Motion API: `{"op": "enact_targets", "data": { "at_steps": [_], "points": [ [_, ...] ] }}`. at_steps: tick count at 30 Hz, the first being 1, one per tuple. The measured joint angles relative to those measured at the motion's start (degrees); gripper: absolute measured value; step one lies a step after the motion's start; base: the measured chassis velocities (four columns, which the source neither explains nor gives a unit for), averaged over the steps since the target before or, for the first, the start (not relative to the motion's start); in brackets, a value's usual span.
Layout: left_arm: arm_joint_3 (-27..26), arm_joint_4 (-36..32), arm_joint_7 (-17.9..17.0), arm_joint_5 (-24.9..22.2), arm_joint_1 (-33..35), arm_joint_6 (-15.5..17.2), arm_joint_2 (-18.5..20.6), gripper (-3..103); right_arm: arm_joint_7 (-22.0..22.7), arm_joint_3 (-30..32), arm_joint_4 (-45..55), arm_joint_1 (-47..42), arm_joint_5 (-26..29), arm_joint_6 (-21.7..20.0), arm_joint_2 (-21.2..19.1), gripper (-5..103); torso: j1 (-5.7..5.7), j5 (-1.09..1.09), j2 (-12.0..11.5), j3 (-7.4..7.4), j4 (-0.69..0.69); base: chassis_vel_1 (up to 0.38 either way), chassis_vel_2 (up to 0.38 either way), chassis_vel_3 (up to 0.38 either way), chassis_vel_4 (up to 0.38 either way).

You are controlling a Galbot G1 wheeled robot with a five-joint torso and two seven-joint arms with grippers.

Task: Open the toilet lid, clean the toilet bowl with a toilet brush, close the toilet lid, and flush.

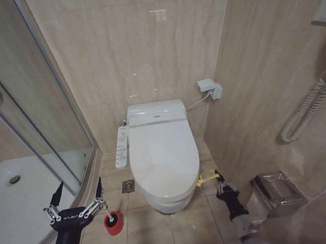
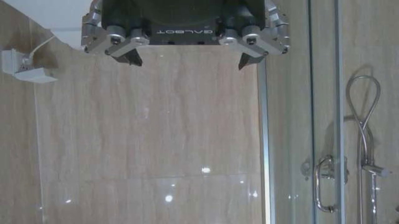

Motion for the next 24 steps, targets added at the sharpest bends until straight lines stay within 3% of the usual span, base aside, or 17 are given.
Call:
{"op": "enact_targets", "data": {
  "at_steps": [6, 12, 21, 24],
  "points": [
    [0.0, 0.0, 0.0, 0.0, 0.0, 0.0, 0.0, 100, 2.0, -1.3, 9.3, 1.1, 6.4, -5.7, -1.1, 2, 0.00, -0.02, 0.0, 0.00, -0.01, 0.000, 0.000, 0.000, 0.000],
    [0.0, 0.0, 0.0, 0.0, 0.0, 0.0, 0.0, 100, 5.6, -1.0, 19.4, 4.7, 16.2, -14.5, -4.0, 2, 0.00, -0.02, 0.0, 0.00, 0.03, 0.000, 0.000, 0.000, 0.000],
    [0.0, 0.0, 0.0, 0.0, 0.0, 0.0, 0.0, 100, 9.2, -1.1, 22.4, 9.4, 23.5, -17.7, -3.1, 2, 0.00, -0.01, 0.0, 0.00, 0.01, 0.000, 0.000, 0.000, 0.000],
    [0.0, 0.0, 0.0, 0.0, 0.0, 0.0, 0.0, 100, 9.3, -1.6, 21.0, 12.5, 23.5, -17.9, -2.2, 2, 0.00, -0.02, 0.0, -0.01, 0.01, 0.000, 0.000, 0.000, 0.000]
  ]
}}
